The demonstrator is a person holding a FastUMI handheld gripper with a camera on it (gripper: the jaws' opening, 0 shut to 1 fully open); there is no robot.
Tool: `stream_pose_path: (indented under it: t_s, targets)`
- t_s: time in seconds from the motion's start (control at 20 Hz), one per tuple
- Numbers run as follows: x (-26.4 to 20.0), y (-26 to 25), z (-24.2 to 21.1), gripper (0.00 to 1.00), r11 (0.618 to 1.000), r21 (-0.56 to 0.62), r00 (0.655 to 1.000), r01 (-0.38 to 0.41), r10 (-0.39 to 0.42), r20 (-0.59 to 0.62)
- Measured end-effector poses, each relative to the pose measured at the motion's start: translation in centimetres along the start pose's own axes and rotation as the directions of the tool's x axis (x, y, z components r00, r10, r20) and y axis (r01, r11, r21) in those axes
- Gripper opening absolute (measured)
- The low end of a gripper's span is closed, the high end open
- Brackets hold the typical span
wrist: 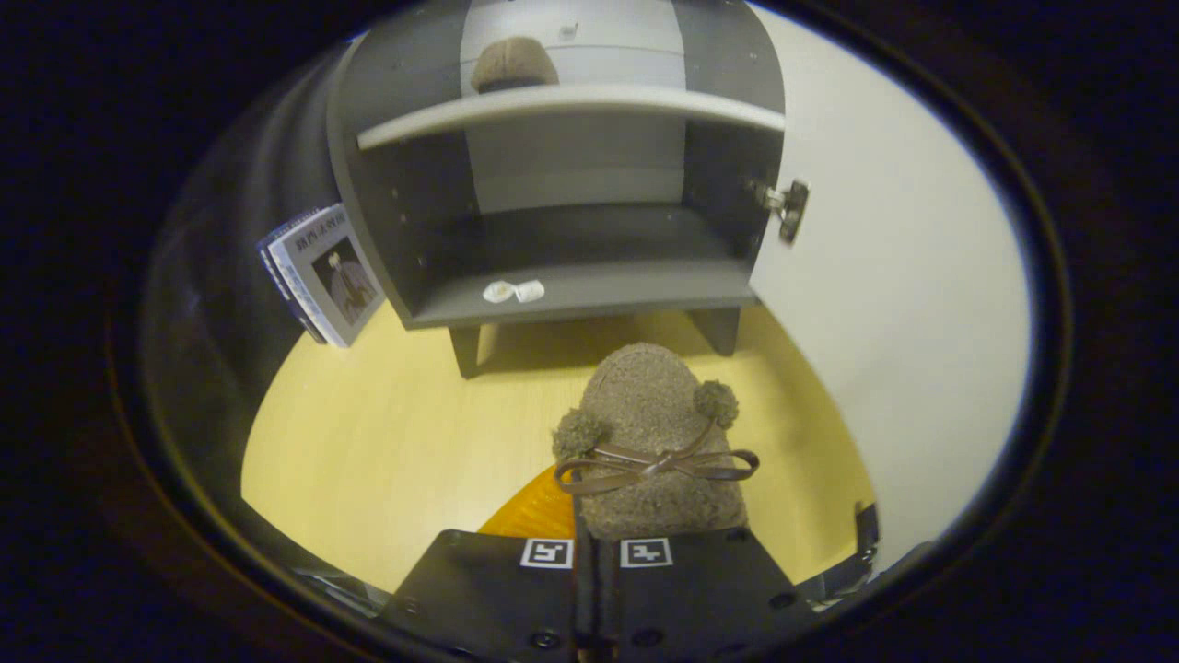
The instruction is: Open the shoe cabinet door, grab the shoes and put them into the shoe cabinet, then close the shoe cabinet door.
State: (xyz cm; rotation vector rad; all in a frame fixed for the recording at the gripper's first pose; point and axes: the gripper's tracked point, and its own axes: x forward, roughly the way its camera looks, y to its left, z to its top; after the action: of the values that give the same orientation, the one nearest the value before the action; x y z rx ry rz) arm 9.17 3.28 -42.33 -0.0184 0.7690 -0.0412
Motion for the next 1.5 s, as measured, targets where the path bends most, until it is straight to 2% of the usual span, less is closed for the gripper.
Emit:
stream_pose_path:
  t_s: [0.2,0.4,0.55,0.8,1.0,1.15,1.5]
  targets:
    - [-5.4,-0.2,9.1,0.04,0.999,-0.033,0.993,-0.03,0.034,0.113]
    - [-7.3,-0.7,18.9,0.04,0.999,-0.033,0.972,-0.02,0.027,0.235]
    - [-5.6,-0.5,25.2,0.04,0.999,-0.03,0.962,-0.009,0.017,0.272]
    - [1.7,-1.0,34.0,0.04,1.0,-0.008,0.964,0.017,-0.014,0.266]
    - [8.8,-1.1,38.4,0.04,1.0,-0.006,0.974,0.028,-0.026,0.226]
    - [13.0,-1.4,39.0,0.04,0.999,-0.014,0.985,0.033,-0.03,0.168]
    - [16.2,-1.2,39.5,0.04,1.0,0.014,0.993,0.012,-0.014,0.115]
